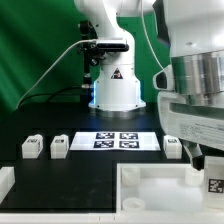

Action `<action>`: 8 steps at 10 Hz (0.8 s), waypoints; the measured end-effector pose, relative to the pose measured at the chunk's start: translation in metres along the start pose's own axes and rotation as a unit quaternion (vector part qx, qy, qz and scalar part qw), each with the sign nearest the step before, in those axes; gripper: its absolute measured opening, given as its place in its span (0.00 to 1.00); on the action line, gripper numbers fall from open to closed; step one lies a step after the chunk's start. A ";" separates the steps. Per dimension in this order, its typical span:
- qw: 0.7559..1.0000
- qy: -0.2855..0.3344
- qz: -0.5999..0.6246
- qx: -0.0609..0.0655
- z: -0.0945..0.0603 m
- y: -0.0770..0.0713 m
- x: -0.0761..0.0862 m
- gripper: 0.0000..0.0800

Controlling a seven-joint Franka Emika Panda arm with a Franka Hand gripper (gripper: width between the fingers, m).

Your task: Assemble one leg

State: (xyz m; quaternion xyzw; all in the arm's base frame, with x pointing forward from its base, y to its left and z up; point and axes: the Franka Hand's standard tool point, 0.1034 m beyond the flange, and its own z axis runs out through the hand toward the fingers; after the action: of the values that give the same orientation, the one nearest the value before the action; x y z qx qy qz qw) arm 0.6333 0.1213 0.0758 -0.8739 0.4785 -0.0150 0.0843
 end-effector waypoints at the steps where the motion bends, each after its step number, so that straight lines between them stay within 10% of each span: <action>1: 0.999 0.001 -0.048 0.001 0.000 0.000 0.001 0.81; 4: 0.972 0.000 -0.236 -0.015 0.000 0.002 0.001 0.81; 6: 0.891 0.014 -0.447 -0.080 -0.004 -0.008 -0.009 0.81; 8: 0.896 0.013 -0.438 -0.076 -0.004 -0.009 -0.010 0.65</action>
Offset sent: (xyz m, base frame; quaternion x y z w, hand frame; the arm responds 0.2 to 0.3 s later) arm 0.0000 0.0000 0.0000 0.0000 0.0000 -0.2667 0.9638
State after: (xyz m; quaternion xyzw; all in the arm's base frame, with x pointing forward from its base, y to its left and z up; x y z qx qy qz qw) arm 0.6353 0.1338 0.0814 -0.9985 0.0481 -0.0255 -0.0036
